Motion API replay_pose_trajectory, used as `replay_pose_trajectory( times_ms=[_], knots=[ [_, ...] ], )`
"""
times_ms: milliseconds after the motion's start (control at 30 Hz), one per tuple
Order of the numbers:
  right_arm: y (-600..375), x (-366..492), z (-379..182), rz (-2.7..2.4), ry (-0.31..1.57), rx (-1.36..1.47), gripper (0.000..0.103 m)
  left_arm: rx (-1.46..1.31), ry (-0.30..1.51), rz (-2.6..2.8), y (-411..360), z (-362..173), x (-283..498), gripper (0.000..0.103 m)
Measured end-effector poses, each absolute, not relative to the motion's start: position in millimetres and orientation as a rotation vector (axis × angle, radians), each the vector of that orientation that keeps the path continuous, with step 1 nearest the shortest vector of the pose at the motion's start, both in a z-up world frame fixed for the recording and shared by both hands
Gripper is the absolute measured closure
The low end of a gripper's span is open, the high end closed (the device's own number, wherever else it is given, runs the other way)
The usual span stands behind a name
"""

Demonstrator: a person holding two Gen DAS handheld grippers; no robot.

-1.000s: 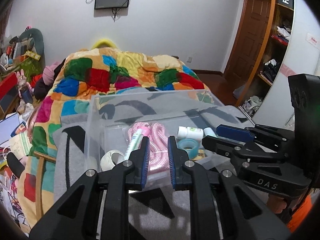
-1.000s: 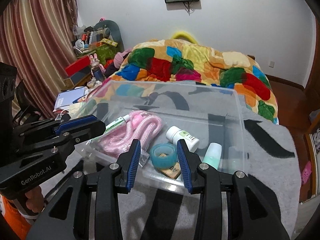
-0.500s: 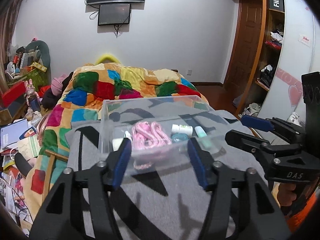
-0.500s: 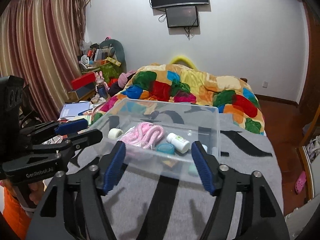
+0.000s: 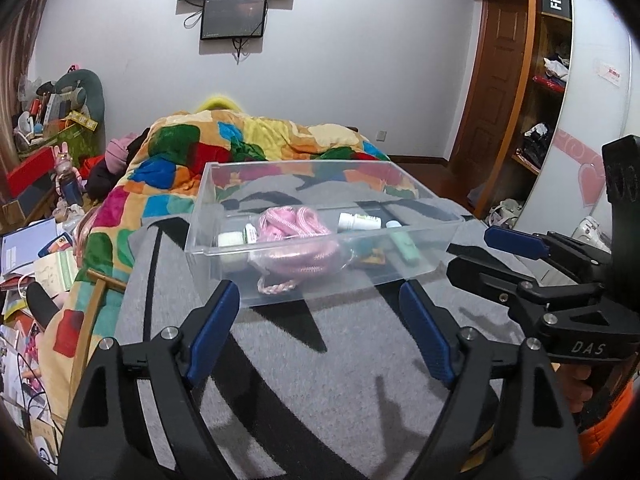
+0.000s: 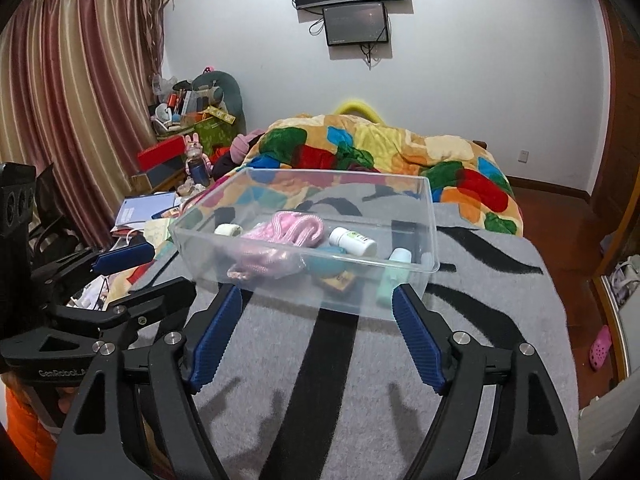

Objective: Organize objects

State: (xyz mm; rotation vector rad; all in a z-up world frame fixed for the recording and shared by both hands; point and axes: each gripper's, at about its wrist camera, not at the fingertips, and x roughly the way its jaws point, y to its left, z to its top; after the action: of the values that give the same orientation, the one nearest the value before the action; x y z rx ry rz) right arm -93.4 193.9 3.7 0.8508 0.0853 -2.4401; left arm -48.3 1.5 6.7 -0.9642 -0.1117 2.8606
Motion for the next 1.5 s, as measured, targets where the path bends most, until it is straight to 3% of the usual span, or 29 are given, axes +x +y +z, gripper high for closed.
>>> replay_pose_trajectory(
  times_ms=[1500],
  knots=[
    [197.4, -91.2, 3.4, -2.438, 0.101, 0.858, 0.028, -0.95, -0.109, 2.869, -0.1, 12.8, -44.1, 0.02]
  ],
)
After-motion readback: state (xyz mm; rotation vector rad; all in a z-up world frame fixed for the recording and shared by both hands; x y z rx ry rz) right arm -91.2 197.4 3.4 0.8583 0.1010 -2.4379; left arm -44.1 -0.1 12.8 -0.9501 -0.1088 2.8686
